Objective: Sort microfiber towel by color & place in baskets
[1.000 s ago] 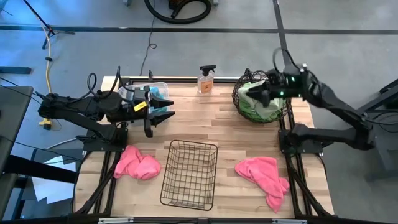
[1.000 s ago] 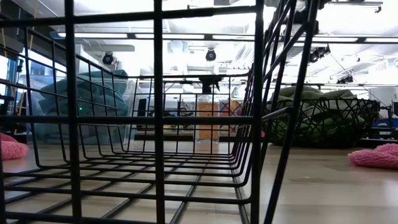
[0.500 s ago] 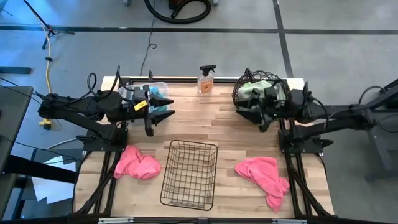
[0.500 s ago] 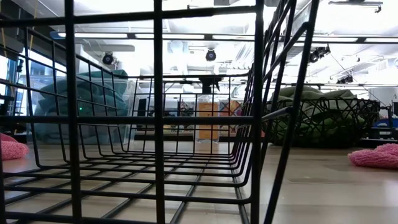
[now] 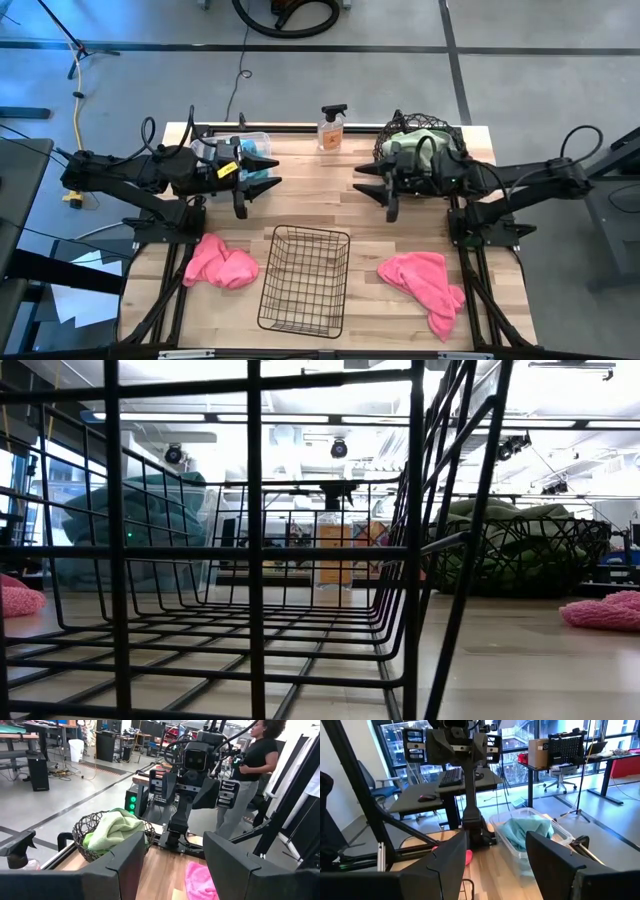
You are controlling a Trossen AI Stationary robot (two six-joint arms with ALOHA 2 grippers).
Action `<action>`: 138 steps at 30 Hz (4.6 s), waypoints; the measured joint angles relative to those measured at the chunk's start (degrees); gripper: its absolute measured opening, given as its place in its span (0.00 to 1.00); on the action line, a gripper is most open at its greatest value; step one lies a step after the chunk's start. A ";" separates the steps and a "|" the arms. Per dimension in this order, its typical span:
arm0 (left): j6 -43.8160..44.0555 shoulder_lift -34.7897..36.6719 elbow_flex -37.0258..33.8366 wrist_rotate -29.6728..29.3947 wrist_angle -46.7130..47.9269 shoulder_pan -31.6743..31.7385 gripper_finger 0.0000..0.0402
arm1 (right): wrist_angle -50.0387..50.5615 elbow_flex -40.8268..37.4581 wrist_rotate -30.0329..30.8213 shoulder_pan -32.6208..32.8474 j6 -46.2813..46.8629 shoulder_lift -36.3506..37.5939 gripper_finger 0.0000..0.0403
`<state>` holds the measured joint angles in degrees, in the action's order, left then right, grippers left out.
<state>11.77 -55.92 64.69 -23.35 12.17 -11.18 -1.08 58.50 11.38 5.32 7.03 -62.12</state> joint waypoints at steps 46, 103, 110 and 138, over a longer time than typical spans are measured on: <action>83.94 -4.00 -32.67 25.15 41.71 -30.77 0.47 | 4.76 0.80 2.62 -0.07 6.47 -0.95 0.50; 57.92 3.06 8.16 -4.35 57.95 -21.38 0.00 | 7.21 0.80 6.94 -0.07 6.02 -1.00 0.50; 29.36 -4.87 8.76 -3.20 29.99 -15.38 0.00 | -5.97 0.80 5.06 -0.09 4.44 -0.95 0.50; -2.85 -11.95 8.79 18.20 2.94 -4.29 0.00 | -18.47 0.80 -3.28 7.21 -2.10 -0.95 0.50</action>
<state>8.92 -67.87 73.47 -5.15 15.11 -15.47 -19.55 59.31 8.10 12.53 4.93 -63.07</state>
